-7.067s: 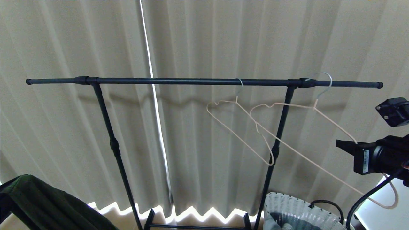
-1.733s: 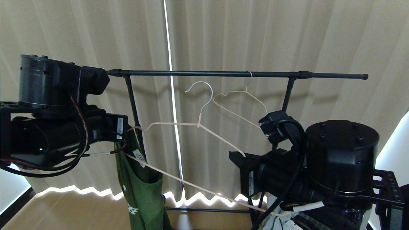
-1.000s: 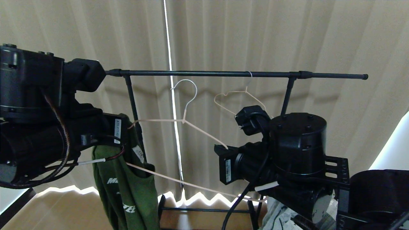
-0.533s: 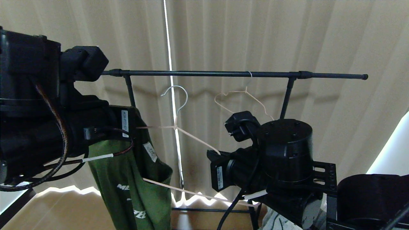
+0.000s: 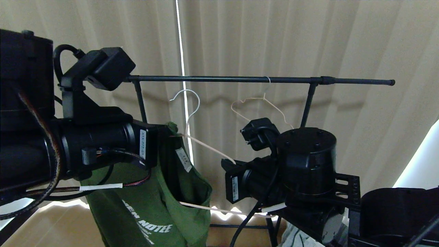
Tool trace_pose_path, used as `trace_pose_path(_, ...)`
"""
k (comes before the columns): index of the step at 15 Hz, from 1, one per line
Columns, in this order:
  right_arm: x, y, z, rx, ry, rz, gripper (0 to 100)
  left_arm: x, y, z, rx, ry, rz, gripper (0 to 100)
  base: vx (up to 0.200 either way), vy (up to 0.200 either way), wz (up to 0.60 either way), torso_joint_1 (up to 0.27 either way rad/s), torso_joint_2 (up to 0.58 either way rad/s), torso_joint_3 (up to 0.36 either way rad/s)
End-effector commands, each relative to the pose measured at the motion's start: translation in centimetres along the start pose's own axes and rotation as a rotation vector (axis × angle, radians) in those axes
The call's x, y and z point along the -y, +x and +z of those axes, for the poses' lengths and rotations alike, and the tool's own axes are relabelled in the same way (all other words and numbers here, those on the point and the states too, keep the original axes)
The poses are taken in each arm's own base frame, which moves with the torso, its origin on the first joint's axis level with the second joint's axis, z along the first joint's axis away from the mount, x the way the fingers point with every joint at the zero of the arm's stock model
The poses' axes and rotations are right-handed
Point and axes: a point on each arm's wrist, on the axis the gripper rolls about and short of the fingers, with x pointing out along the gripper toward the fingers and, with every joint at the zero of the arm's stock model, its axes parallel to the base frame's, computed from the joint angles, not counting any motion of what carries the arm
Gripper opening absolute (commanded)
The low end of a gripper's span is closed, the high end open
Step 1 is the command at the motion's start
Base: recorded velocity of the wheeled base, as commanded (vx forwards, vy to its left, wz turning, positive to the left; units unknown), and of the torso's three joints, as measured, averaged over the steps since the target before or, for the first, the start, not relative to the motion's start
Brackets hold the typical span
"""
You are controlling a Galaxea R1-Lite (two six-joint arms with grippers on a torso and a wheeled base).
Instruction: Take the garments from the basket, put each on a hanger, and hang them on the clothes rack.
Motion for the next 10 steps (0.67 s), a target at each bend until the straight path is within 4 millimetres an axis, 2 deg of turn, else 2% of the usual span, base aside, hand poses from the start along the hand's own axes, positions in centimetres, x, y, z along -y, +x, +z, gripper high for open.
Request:
trace_pose_path(1, 0.1, -0.1, 0.2, 0.008, 0.004, -0.003, 0, 0.0, -0.1, -0.3, -0.007, 0.001, -0.002, 0, 0.0, 0.0, 0.0, 0.0, 0.0, 0.0)
trace_pose_path(7, 1.5, -1.0, 1.6, 0.049, 0.021, -0.03, 0, 0.0, -0.8, -1.3, -0.014, 0.046, -0.027, 0, 0.0, 0.0, 0.0, 0.0, 0.0, 0.0)
trace_pose_path(8, 1.5, -1.2, 1.7, 0.053, 0.023, -0.029, 0, 0.0, -0.9, -1.3, -0.013, 0.047, -0.027, 100, 0.0, 0.0, 0.0, 0.0, 0.0, 0.0)
trace_pose_path(10, 1.6, -1.4, 1.8, 0.057, 0.023, -0.029, 0, 0.0, -1.0, -1.2, -0.008, 0.058, -0.026, 100, 0.0, 0.0, 0.0, 0.0, 0.0, 0.0)
